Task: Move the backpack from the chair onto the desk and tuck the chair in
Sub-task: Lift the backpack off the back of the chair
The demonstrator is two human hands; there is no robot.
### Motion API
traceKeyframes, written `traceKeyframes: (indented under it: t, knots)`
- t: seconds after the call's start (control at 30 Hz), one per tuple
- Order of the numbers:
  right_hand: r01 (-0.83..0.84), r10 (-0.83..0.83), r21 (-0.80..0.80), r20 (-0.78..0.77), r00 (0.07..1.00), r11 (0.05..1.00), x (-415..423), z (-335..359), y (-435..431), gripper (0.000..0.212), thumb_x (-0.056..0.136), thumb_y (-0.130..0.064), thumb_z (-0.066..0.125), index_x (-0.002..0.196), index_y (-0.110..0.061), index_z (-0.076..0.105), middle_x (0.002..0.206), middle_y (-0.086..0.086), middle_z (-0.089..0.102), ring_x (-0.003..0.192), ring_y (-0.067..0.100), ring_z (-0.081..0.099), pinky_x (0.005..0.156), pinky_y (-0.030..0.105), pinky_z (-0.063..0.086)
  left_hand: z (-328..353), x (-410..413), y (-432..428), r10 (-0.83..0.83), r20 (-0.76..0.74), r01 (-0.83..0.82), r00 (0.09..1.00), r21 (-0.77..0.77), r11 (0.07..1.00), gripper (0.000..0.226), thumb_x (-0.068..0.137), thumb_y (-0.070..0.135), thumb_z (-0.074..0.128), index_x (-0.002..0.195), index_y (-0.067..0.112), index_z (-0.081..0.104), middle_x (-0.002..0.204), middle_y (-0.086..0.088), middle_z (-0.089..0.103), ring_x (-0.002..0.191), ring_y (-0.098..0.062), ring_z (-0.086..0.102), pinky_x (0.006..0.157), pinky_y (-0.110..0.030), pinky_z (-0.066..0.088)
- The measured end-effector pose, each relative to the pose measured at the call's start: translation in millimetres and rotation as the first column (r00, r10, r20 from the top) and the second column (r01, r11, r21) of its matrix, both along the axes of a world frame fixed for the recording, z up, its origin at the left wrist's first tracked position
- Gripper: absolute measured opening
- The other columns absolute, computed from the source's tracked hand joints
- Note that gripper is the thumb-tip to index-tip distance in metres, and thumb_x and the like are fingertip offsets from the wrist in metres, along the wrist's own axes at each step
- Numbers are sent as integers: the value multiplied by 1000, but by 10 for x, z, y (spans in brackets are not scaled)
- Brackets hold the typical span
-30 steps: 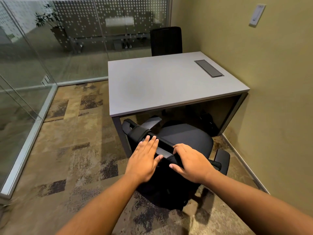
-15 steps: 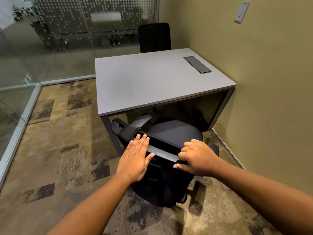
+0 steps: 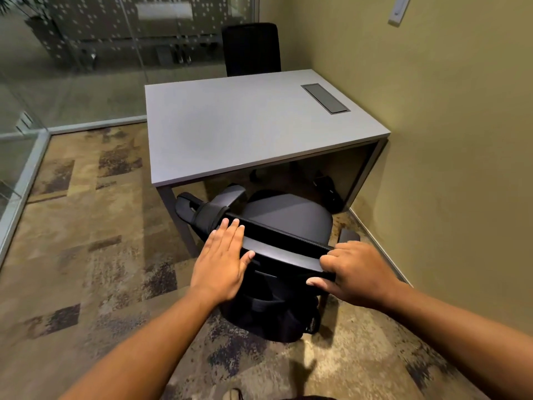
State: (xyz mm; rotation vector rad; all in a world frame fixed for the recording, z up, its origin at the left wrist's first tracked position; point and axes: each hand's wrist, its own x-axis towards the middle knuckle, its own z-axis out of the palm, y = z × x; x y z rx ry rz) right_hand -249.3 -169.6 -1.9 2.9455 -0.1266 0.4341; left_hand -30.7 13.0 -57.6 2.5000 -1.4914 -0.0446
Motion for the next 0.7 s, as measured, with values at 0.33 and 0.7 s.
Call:
traceKeyframes:
  t: [0.33,0.7]
  knots:
    - [-4,5,17,-50,999,1000,-228,-236,370,42,83,-64,49,66,-25,49,54,-9,51,42,16,50,39,27,37,-18,-180,-64,40,18,-40,999,2,999,75,93,57,1,154,15,9,163,-2,2,146,-13,-17,118,-32,-9]
    - [-41,42,18,-46,998,999,-94,-142,509,42,77,-61,63,64,-25,44,54,-9,49,45,14,47,49,25,22,-53,-492,14,-122,-27,119,992,-93,989,68,100,55,23,155,17,9,162,1,-1,148,-11,-13,119,-31,-3]
